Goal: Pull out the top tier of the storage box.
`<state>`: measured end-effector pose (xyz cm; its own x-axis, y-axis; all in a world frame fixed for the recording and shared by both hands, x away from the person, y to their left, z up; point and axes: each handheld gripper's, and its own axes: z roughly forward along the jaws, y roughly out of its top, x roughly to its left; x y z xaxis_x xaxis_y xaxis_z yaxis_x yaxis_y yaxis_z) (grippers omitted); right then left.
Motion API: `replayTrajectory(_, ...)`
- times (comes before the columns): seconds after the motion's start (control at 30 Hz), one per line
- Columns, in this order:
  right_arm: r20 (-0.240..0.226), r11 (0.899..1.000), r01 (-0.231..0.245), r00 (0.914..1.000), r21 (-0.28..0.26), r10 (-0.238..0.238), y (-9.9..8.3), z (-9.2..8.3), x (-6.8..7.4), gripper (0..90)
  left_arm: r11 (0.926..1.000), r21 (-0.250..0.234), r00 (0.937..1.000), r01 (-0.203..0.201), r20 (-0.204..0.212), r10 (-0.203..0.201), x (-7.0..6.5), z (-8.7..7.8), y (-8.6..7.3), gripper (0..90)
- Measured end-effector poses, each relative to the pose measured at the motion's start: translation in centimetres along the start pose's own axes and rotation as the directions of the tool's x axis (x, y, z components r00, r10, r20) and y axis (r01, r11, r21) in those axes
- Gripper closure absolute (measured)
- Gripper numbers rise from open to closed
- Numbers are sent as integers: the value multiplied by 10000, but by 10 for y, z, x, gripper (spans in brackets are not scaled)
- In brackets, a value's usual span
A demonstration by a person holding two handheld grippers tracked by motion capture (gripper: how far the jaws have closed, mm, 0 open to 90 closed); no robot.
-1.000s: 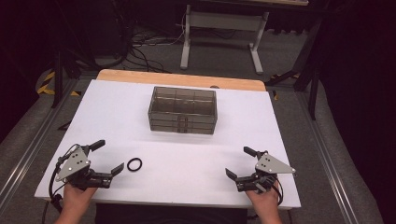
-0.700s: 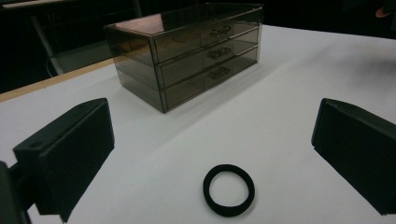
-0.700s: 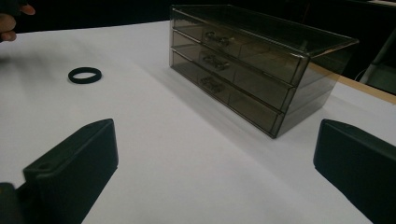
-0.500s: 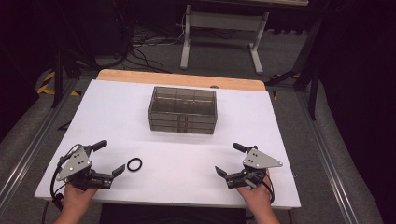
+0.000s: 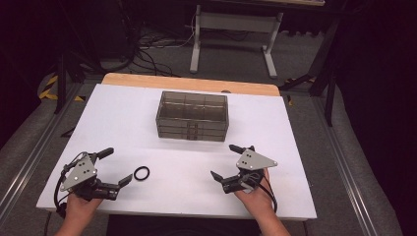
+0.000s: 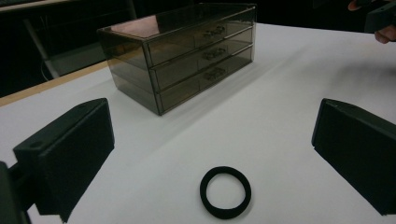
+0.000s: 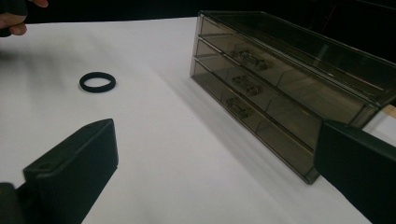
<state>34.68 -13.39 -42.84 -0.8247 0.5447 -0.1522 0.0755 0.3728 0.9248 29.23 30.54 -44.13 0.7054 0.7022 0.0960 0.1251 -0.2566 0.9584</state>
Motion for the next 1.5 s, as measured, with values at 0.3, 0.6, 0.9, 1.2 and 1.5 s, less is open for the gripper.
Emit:
replayTrajectory(0.3, -425, 10000, -63, 9991, 8, 63, 15, 20, 3, 6, 9996, -267, 9999, 15, -148, -19, 2, -2, 2, 3)
replayTrajectory(0.6, -650, 9998, 168, 9977, -66, -172, 27, 38, 6, 6, 9998, -175, 9999, 23, -148, -25, 1, -1, 1, 4)
replayTrajectory(0.9, -727, 9969, 773, 9944, 127, -762, 41, 45, 6, 12, 9998, -219, 9999, 2, -126, -5, 1, -1, 2, 7)
replayTrajectory(1.2, -460, 9922, 1188, 9921, 378, -1171, 46, 53, 6, 33, 9997, -229, 9999, 67, -138, -70, 1, -1, 2, 7)
replayTrajectory(1.5, 12, 9701, 2206, 9751, 1010, -2218, 55, 59, 13, 144, 9995, -302, 9999, 63, -141, -67, 2, -1, 3, 7)
